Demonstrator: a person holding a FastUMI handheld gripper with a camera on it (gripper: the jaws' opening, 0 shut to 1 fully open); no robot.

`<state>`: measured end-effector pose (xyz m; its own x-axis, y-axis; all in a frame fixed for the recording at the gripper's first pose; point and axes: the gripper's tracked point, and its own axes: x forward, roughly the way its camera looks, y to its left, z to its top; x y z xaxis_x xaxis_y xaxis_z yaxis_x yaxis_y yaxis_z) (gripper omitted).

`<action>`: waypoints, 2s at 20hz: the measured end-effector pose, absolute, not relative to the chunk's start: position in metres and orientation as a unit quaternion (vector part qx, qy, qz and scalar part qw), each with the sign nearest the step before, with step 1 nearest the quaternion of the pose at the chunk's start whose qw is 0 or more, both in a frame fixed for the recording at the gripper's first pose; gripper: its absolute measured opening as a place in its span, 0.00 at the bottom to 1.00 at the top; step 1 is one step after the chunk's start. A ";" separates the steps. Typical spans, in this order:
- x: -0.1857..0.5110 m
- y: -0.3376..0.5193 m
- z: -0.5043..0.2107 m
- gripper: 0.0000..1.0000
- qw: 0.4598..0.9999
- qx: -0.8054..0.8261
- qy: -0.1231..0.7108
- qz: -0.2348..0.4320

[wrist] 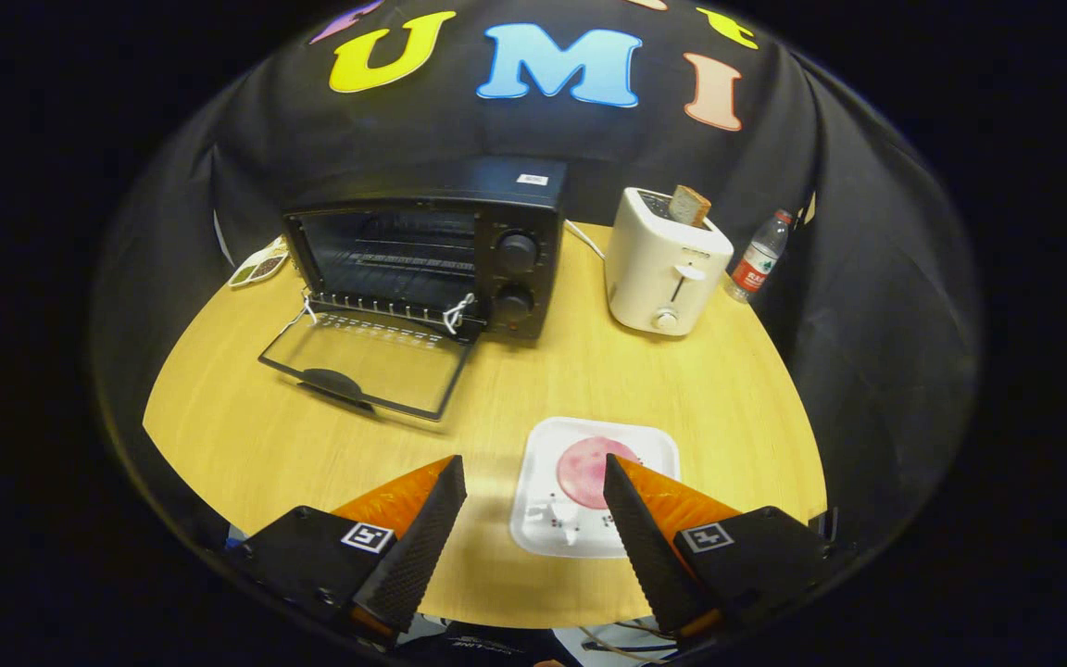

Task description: Open the toaster oven, put the food inside, and close the toaster oven door.

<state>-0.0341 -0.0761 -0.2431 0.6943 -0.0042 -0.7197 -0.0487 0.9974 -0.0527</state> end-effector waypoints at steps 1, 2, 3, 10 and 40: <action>-0.032 -0.091 -0.245 0.97 0.918 -0.029 0.395 0.004; -0.029 -0.105 -0.248 0.97 0.916 -0.024 0.400 -0.004; -0.028 -0.117 -0.251 0.97 0.914 -0.019 0.405 -0.009; -0.015 -0.176 -0.294 0.97 0.886 -0.005 0.463 0.004; -0.037 -0.185 -0.370 0.02 0.768 0.167 0.616 0.048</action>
